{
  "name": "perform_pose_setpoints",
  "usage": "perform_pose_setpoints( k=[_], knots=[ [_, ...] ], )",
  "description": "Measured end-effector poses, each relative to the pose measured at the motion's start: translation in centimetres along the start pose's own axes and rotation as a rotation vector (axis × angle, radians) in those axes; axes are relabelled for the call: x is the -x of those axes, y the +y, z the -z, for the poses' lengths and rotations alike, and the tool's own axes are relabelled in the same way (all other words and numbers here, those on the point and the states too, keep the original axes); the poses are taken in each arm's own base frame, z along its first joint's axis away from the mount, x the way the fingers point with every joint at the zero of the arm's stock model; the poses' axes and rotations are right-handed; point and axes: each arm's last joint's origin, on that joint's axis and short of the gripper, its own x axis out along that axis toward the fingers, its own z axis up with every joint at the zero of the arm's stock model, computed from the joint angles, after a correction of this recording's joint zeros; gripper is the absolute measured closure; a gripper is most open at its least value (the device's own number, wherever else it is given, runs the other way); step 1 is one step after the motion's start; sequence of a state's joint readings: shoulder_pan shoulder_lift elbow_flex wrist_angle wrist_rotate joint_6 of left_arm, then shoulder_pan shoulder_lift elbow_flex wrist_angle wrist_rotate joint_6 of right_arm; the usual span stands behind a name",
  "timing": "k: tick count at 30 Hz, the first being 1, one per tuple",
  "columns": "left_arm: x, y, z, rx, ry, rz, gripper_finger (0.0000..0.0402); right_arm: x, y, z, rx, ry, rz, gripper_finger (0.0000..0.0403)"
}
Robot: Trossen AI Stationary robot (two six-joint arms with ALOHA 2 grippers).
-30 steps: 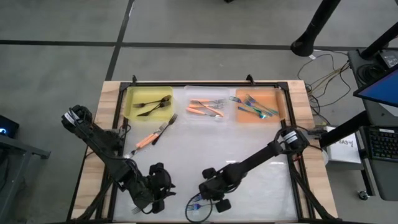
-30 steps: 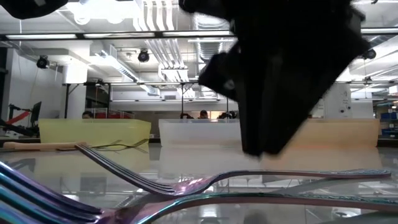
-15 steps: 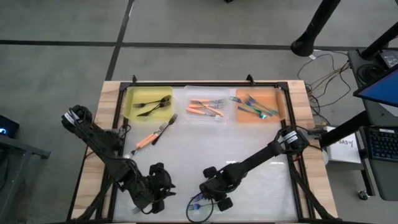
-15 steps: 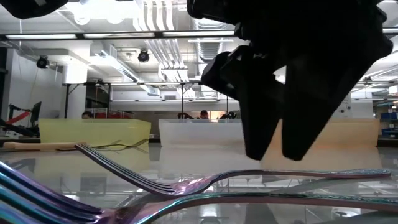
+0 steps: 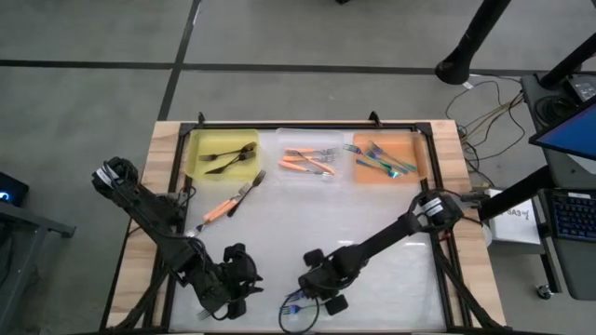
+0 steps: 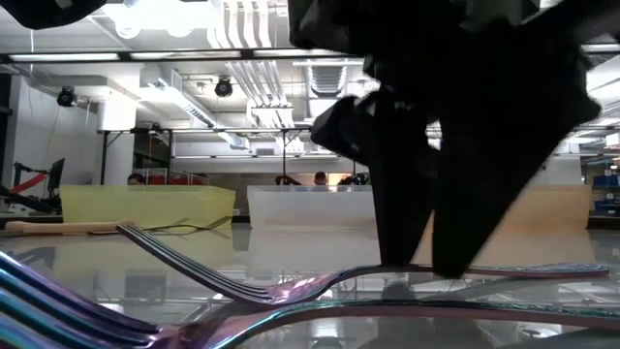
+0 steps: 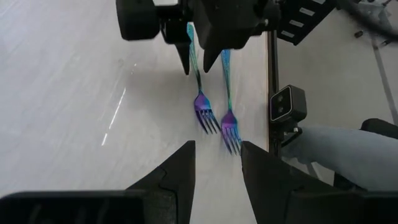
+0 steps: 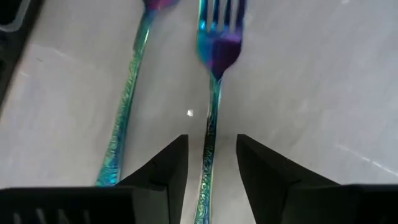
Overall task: Sort silverware by color (type)
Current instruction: Put the iridescent fork into the orange bin
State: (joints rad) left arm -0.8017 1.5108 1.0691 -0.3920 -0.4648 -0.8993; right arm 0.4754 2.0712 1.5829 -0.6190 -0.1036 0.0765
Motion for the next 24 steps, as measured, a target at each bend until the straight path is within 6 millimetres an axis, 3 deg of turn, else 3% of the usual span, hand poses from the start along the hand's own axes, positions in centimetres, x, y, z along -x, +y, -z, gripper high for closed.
perform_pose_setpoints(
  k=[6,24],
  knots=[
    [0.0,0.01,0.01,-0.001,0.001,-0.001,0.0293,-1.19,0.02,0.22,0.026,0.021,0.011,0.0277],
    [0.0,0.12,0.0,-0.005,-0.014,-0.022,0.0293,-1.35,0.07,0.44,0.013,0.038,0.055,0.0284]
  ],
)
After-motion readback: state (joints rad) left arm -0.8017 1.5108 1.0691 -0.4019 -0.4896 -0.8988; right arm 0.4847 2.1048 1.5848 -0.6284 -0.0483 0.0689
